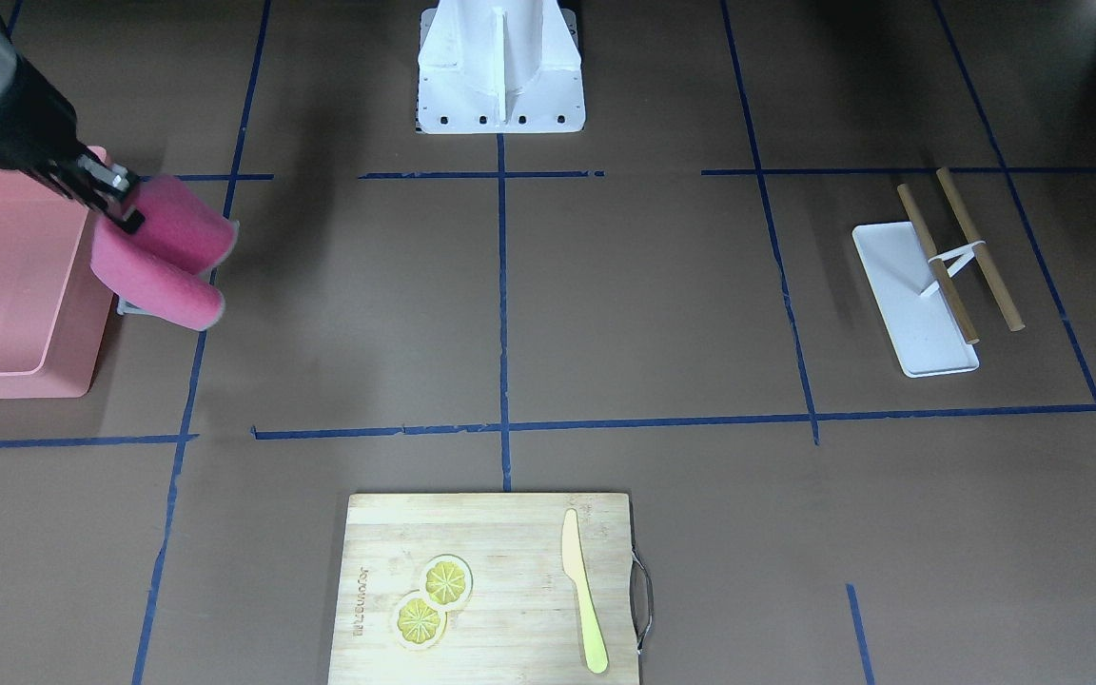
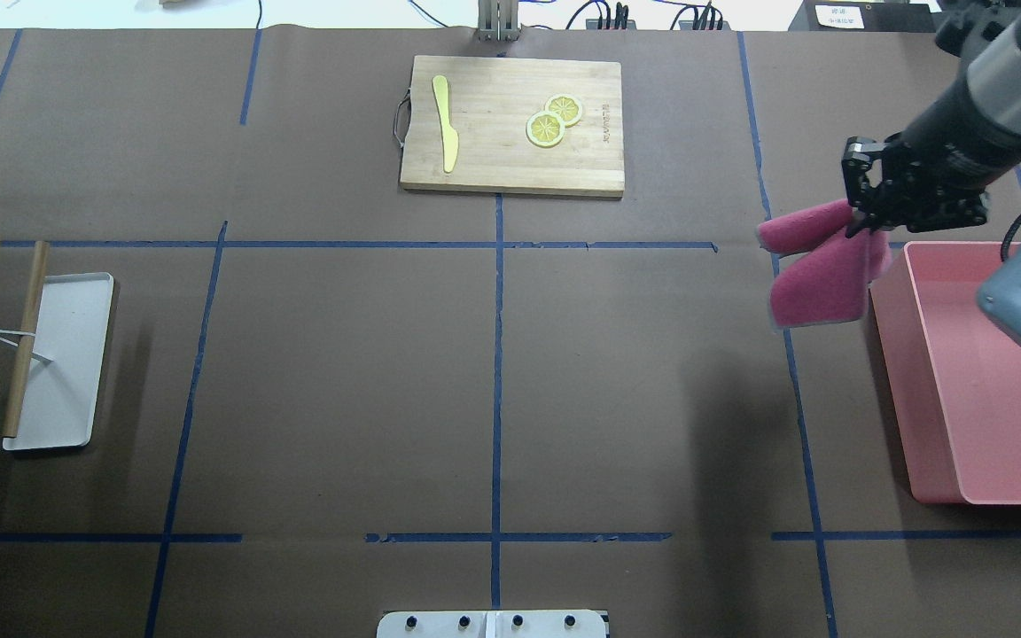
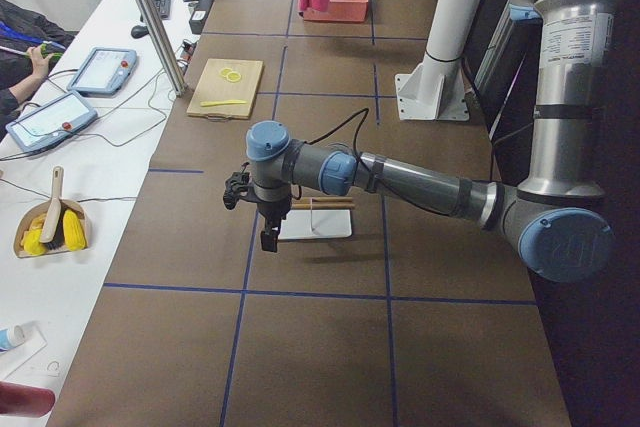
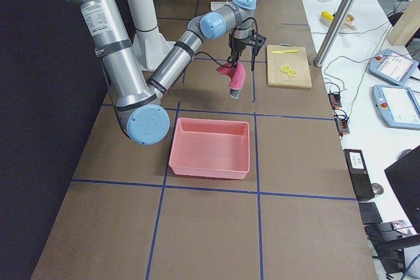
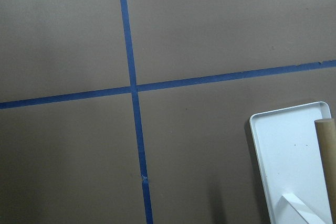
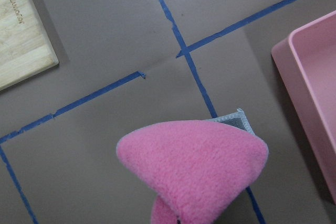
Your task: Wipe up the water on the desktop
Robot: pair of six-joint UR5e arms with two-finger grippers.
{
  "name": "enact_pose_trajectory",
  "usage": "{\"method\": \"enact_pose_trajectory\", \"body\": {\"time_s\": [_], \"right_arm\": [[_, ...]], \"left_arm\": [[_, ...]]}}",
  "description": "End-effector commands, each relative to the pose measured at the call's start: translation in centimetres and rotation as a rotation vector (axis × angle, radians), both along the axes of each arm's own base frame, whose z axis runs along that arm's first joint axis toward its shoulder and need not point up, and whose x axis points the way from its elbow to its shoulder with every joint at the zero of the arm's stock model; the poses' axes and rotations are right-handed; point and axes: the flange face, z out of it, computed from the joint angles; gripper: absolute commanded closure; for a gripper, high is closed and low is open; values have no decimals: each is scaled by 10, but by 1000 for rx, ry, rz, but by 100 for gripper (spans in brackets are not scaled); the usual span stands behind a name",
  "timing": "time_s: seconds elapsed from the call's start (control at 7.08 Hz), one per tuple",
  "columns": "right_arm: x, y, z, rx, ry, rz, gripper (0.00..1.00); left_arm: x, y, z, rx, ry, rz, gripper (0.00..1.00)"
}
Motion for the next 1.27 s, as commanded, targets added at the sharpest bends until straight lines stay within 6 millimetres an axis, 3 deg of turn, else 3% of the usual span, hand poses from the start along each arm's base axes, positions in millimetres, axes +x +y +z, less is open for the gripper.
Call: {"method": "enact_pose_trajectory", "body": {"time_s": [0.0, 0.42, 0.56, 0.85, 1.13], "right_arm": [[72, 19, 18, 103, 62, -88, 100], [164, 41, 111, 250, 105, -255, 100], [178, 51, 136, 282, 113, -325, 99], [186, 60, 178, 263, 109, -360, 98], [182, 56, 182, 266, 89, -352, 96]], "left_arm": [[-18, -2, 16, 14, -9, 26, 0], [-64, 6, 74, -32, 77, 85, 0], [-78, 7, 85, -37, 94, 106, 0], [-80, 8, 94, -41, 99, 111, 0], [-80, 8, 100, -48, 99, 112, 0]]}}
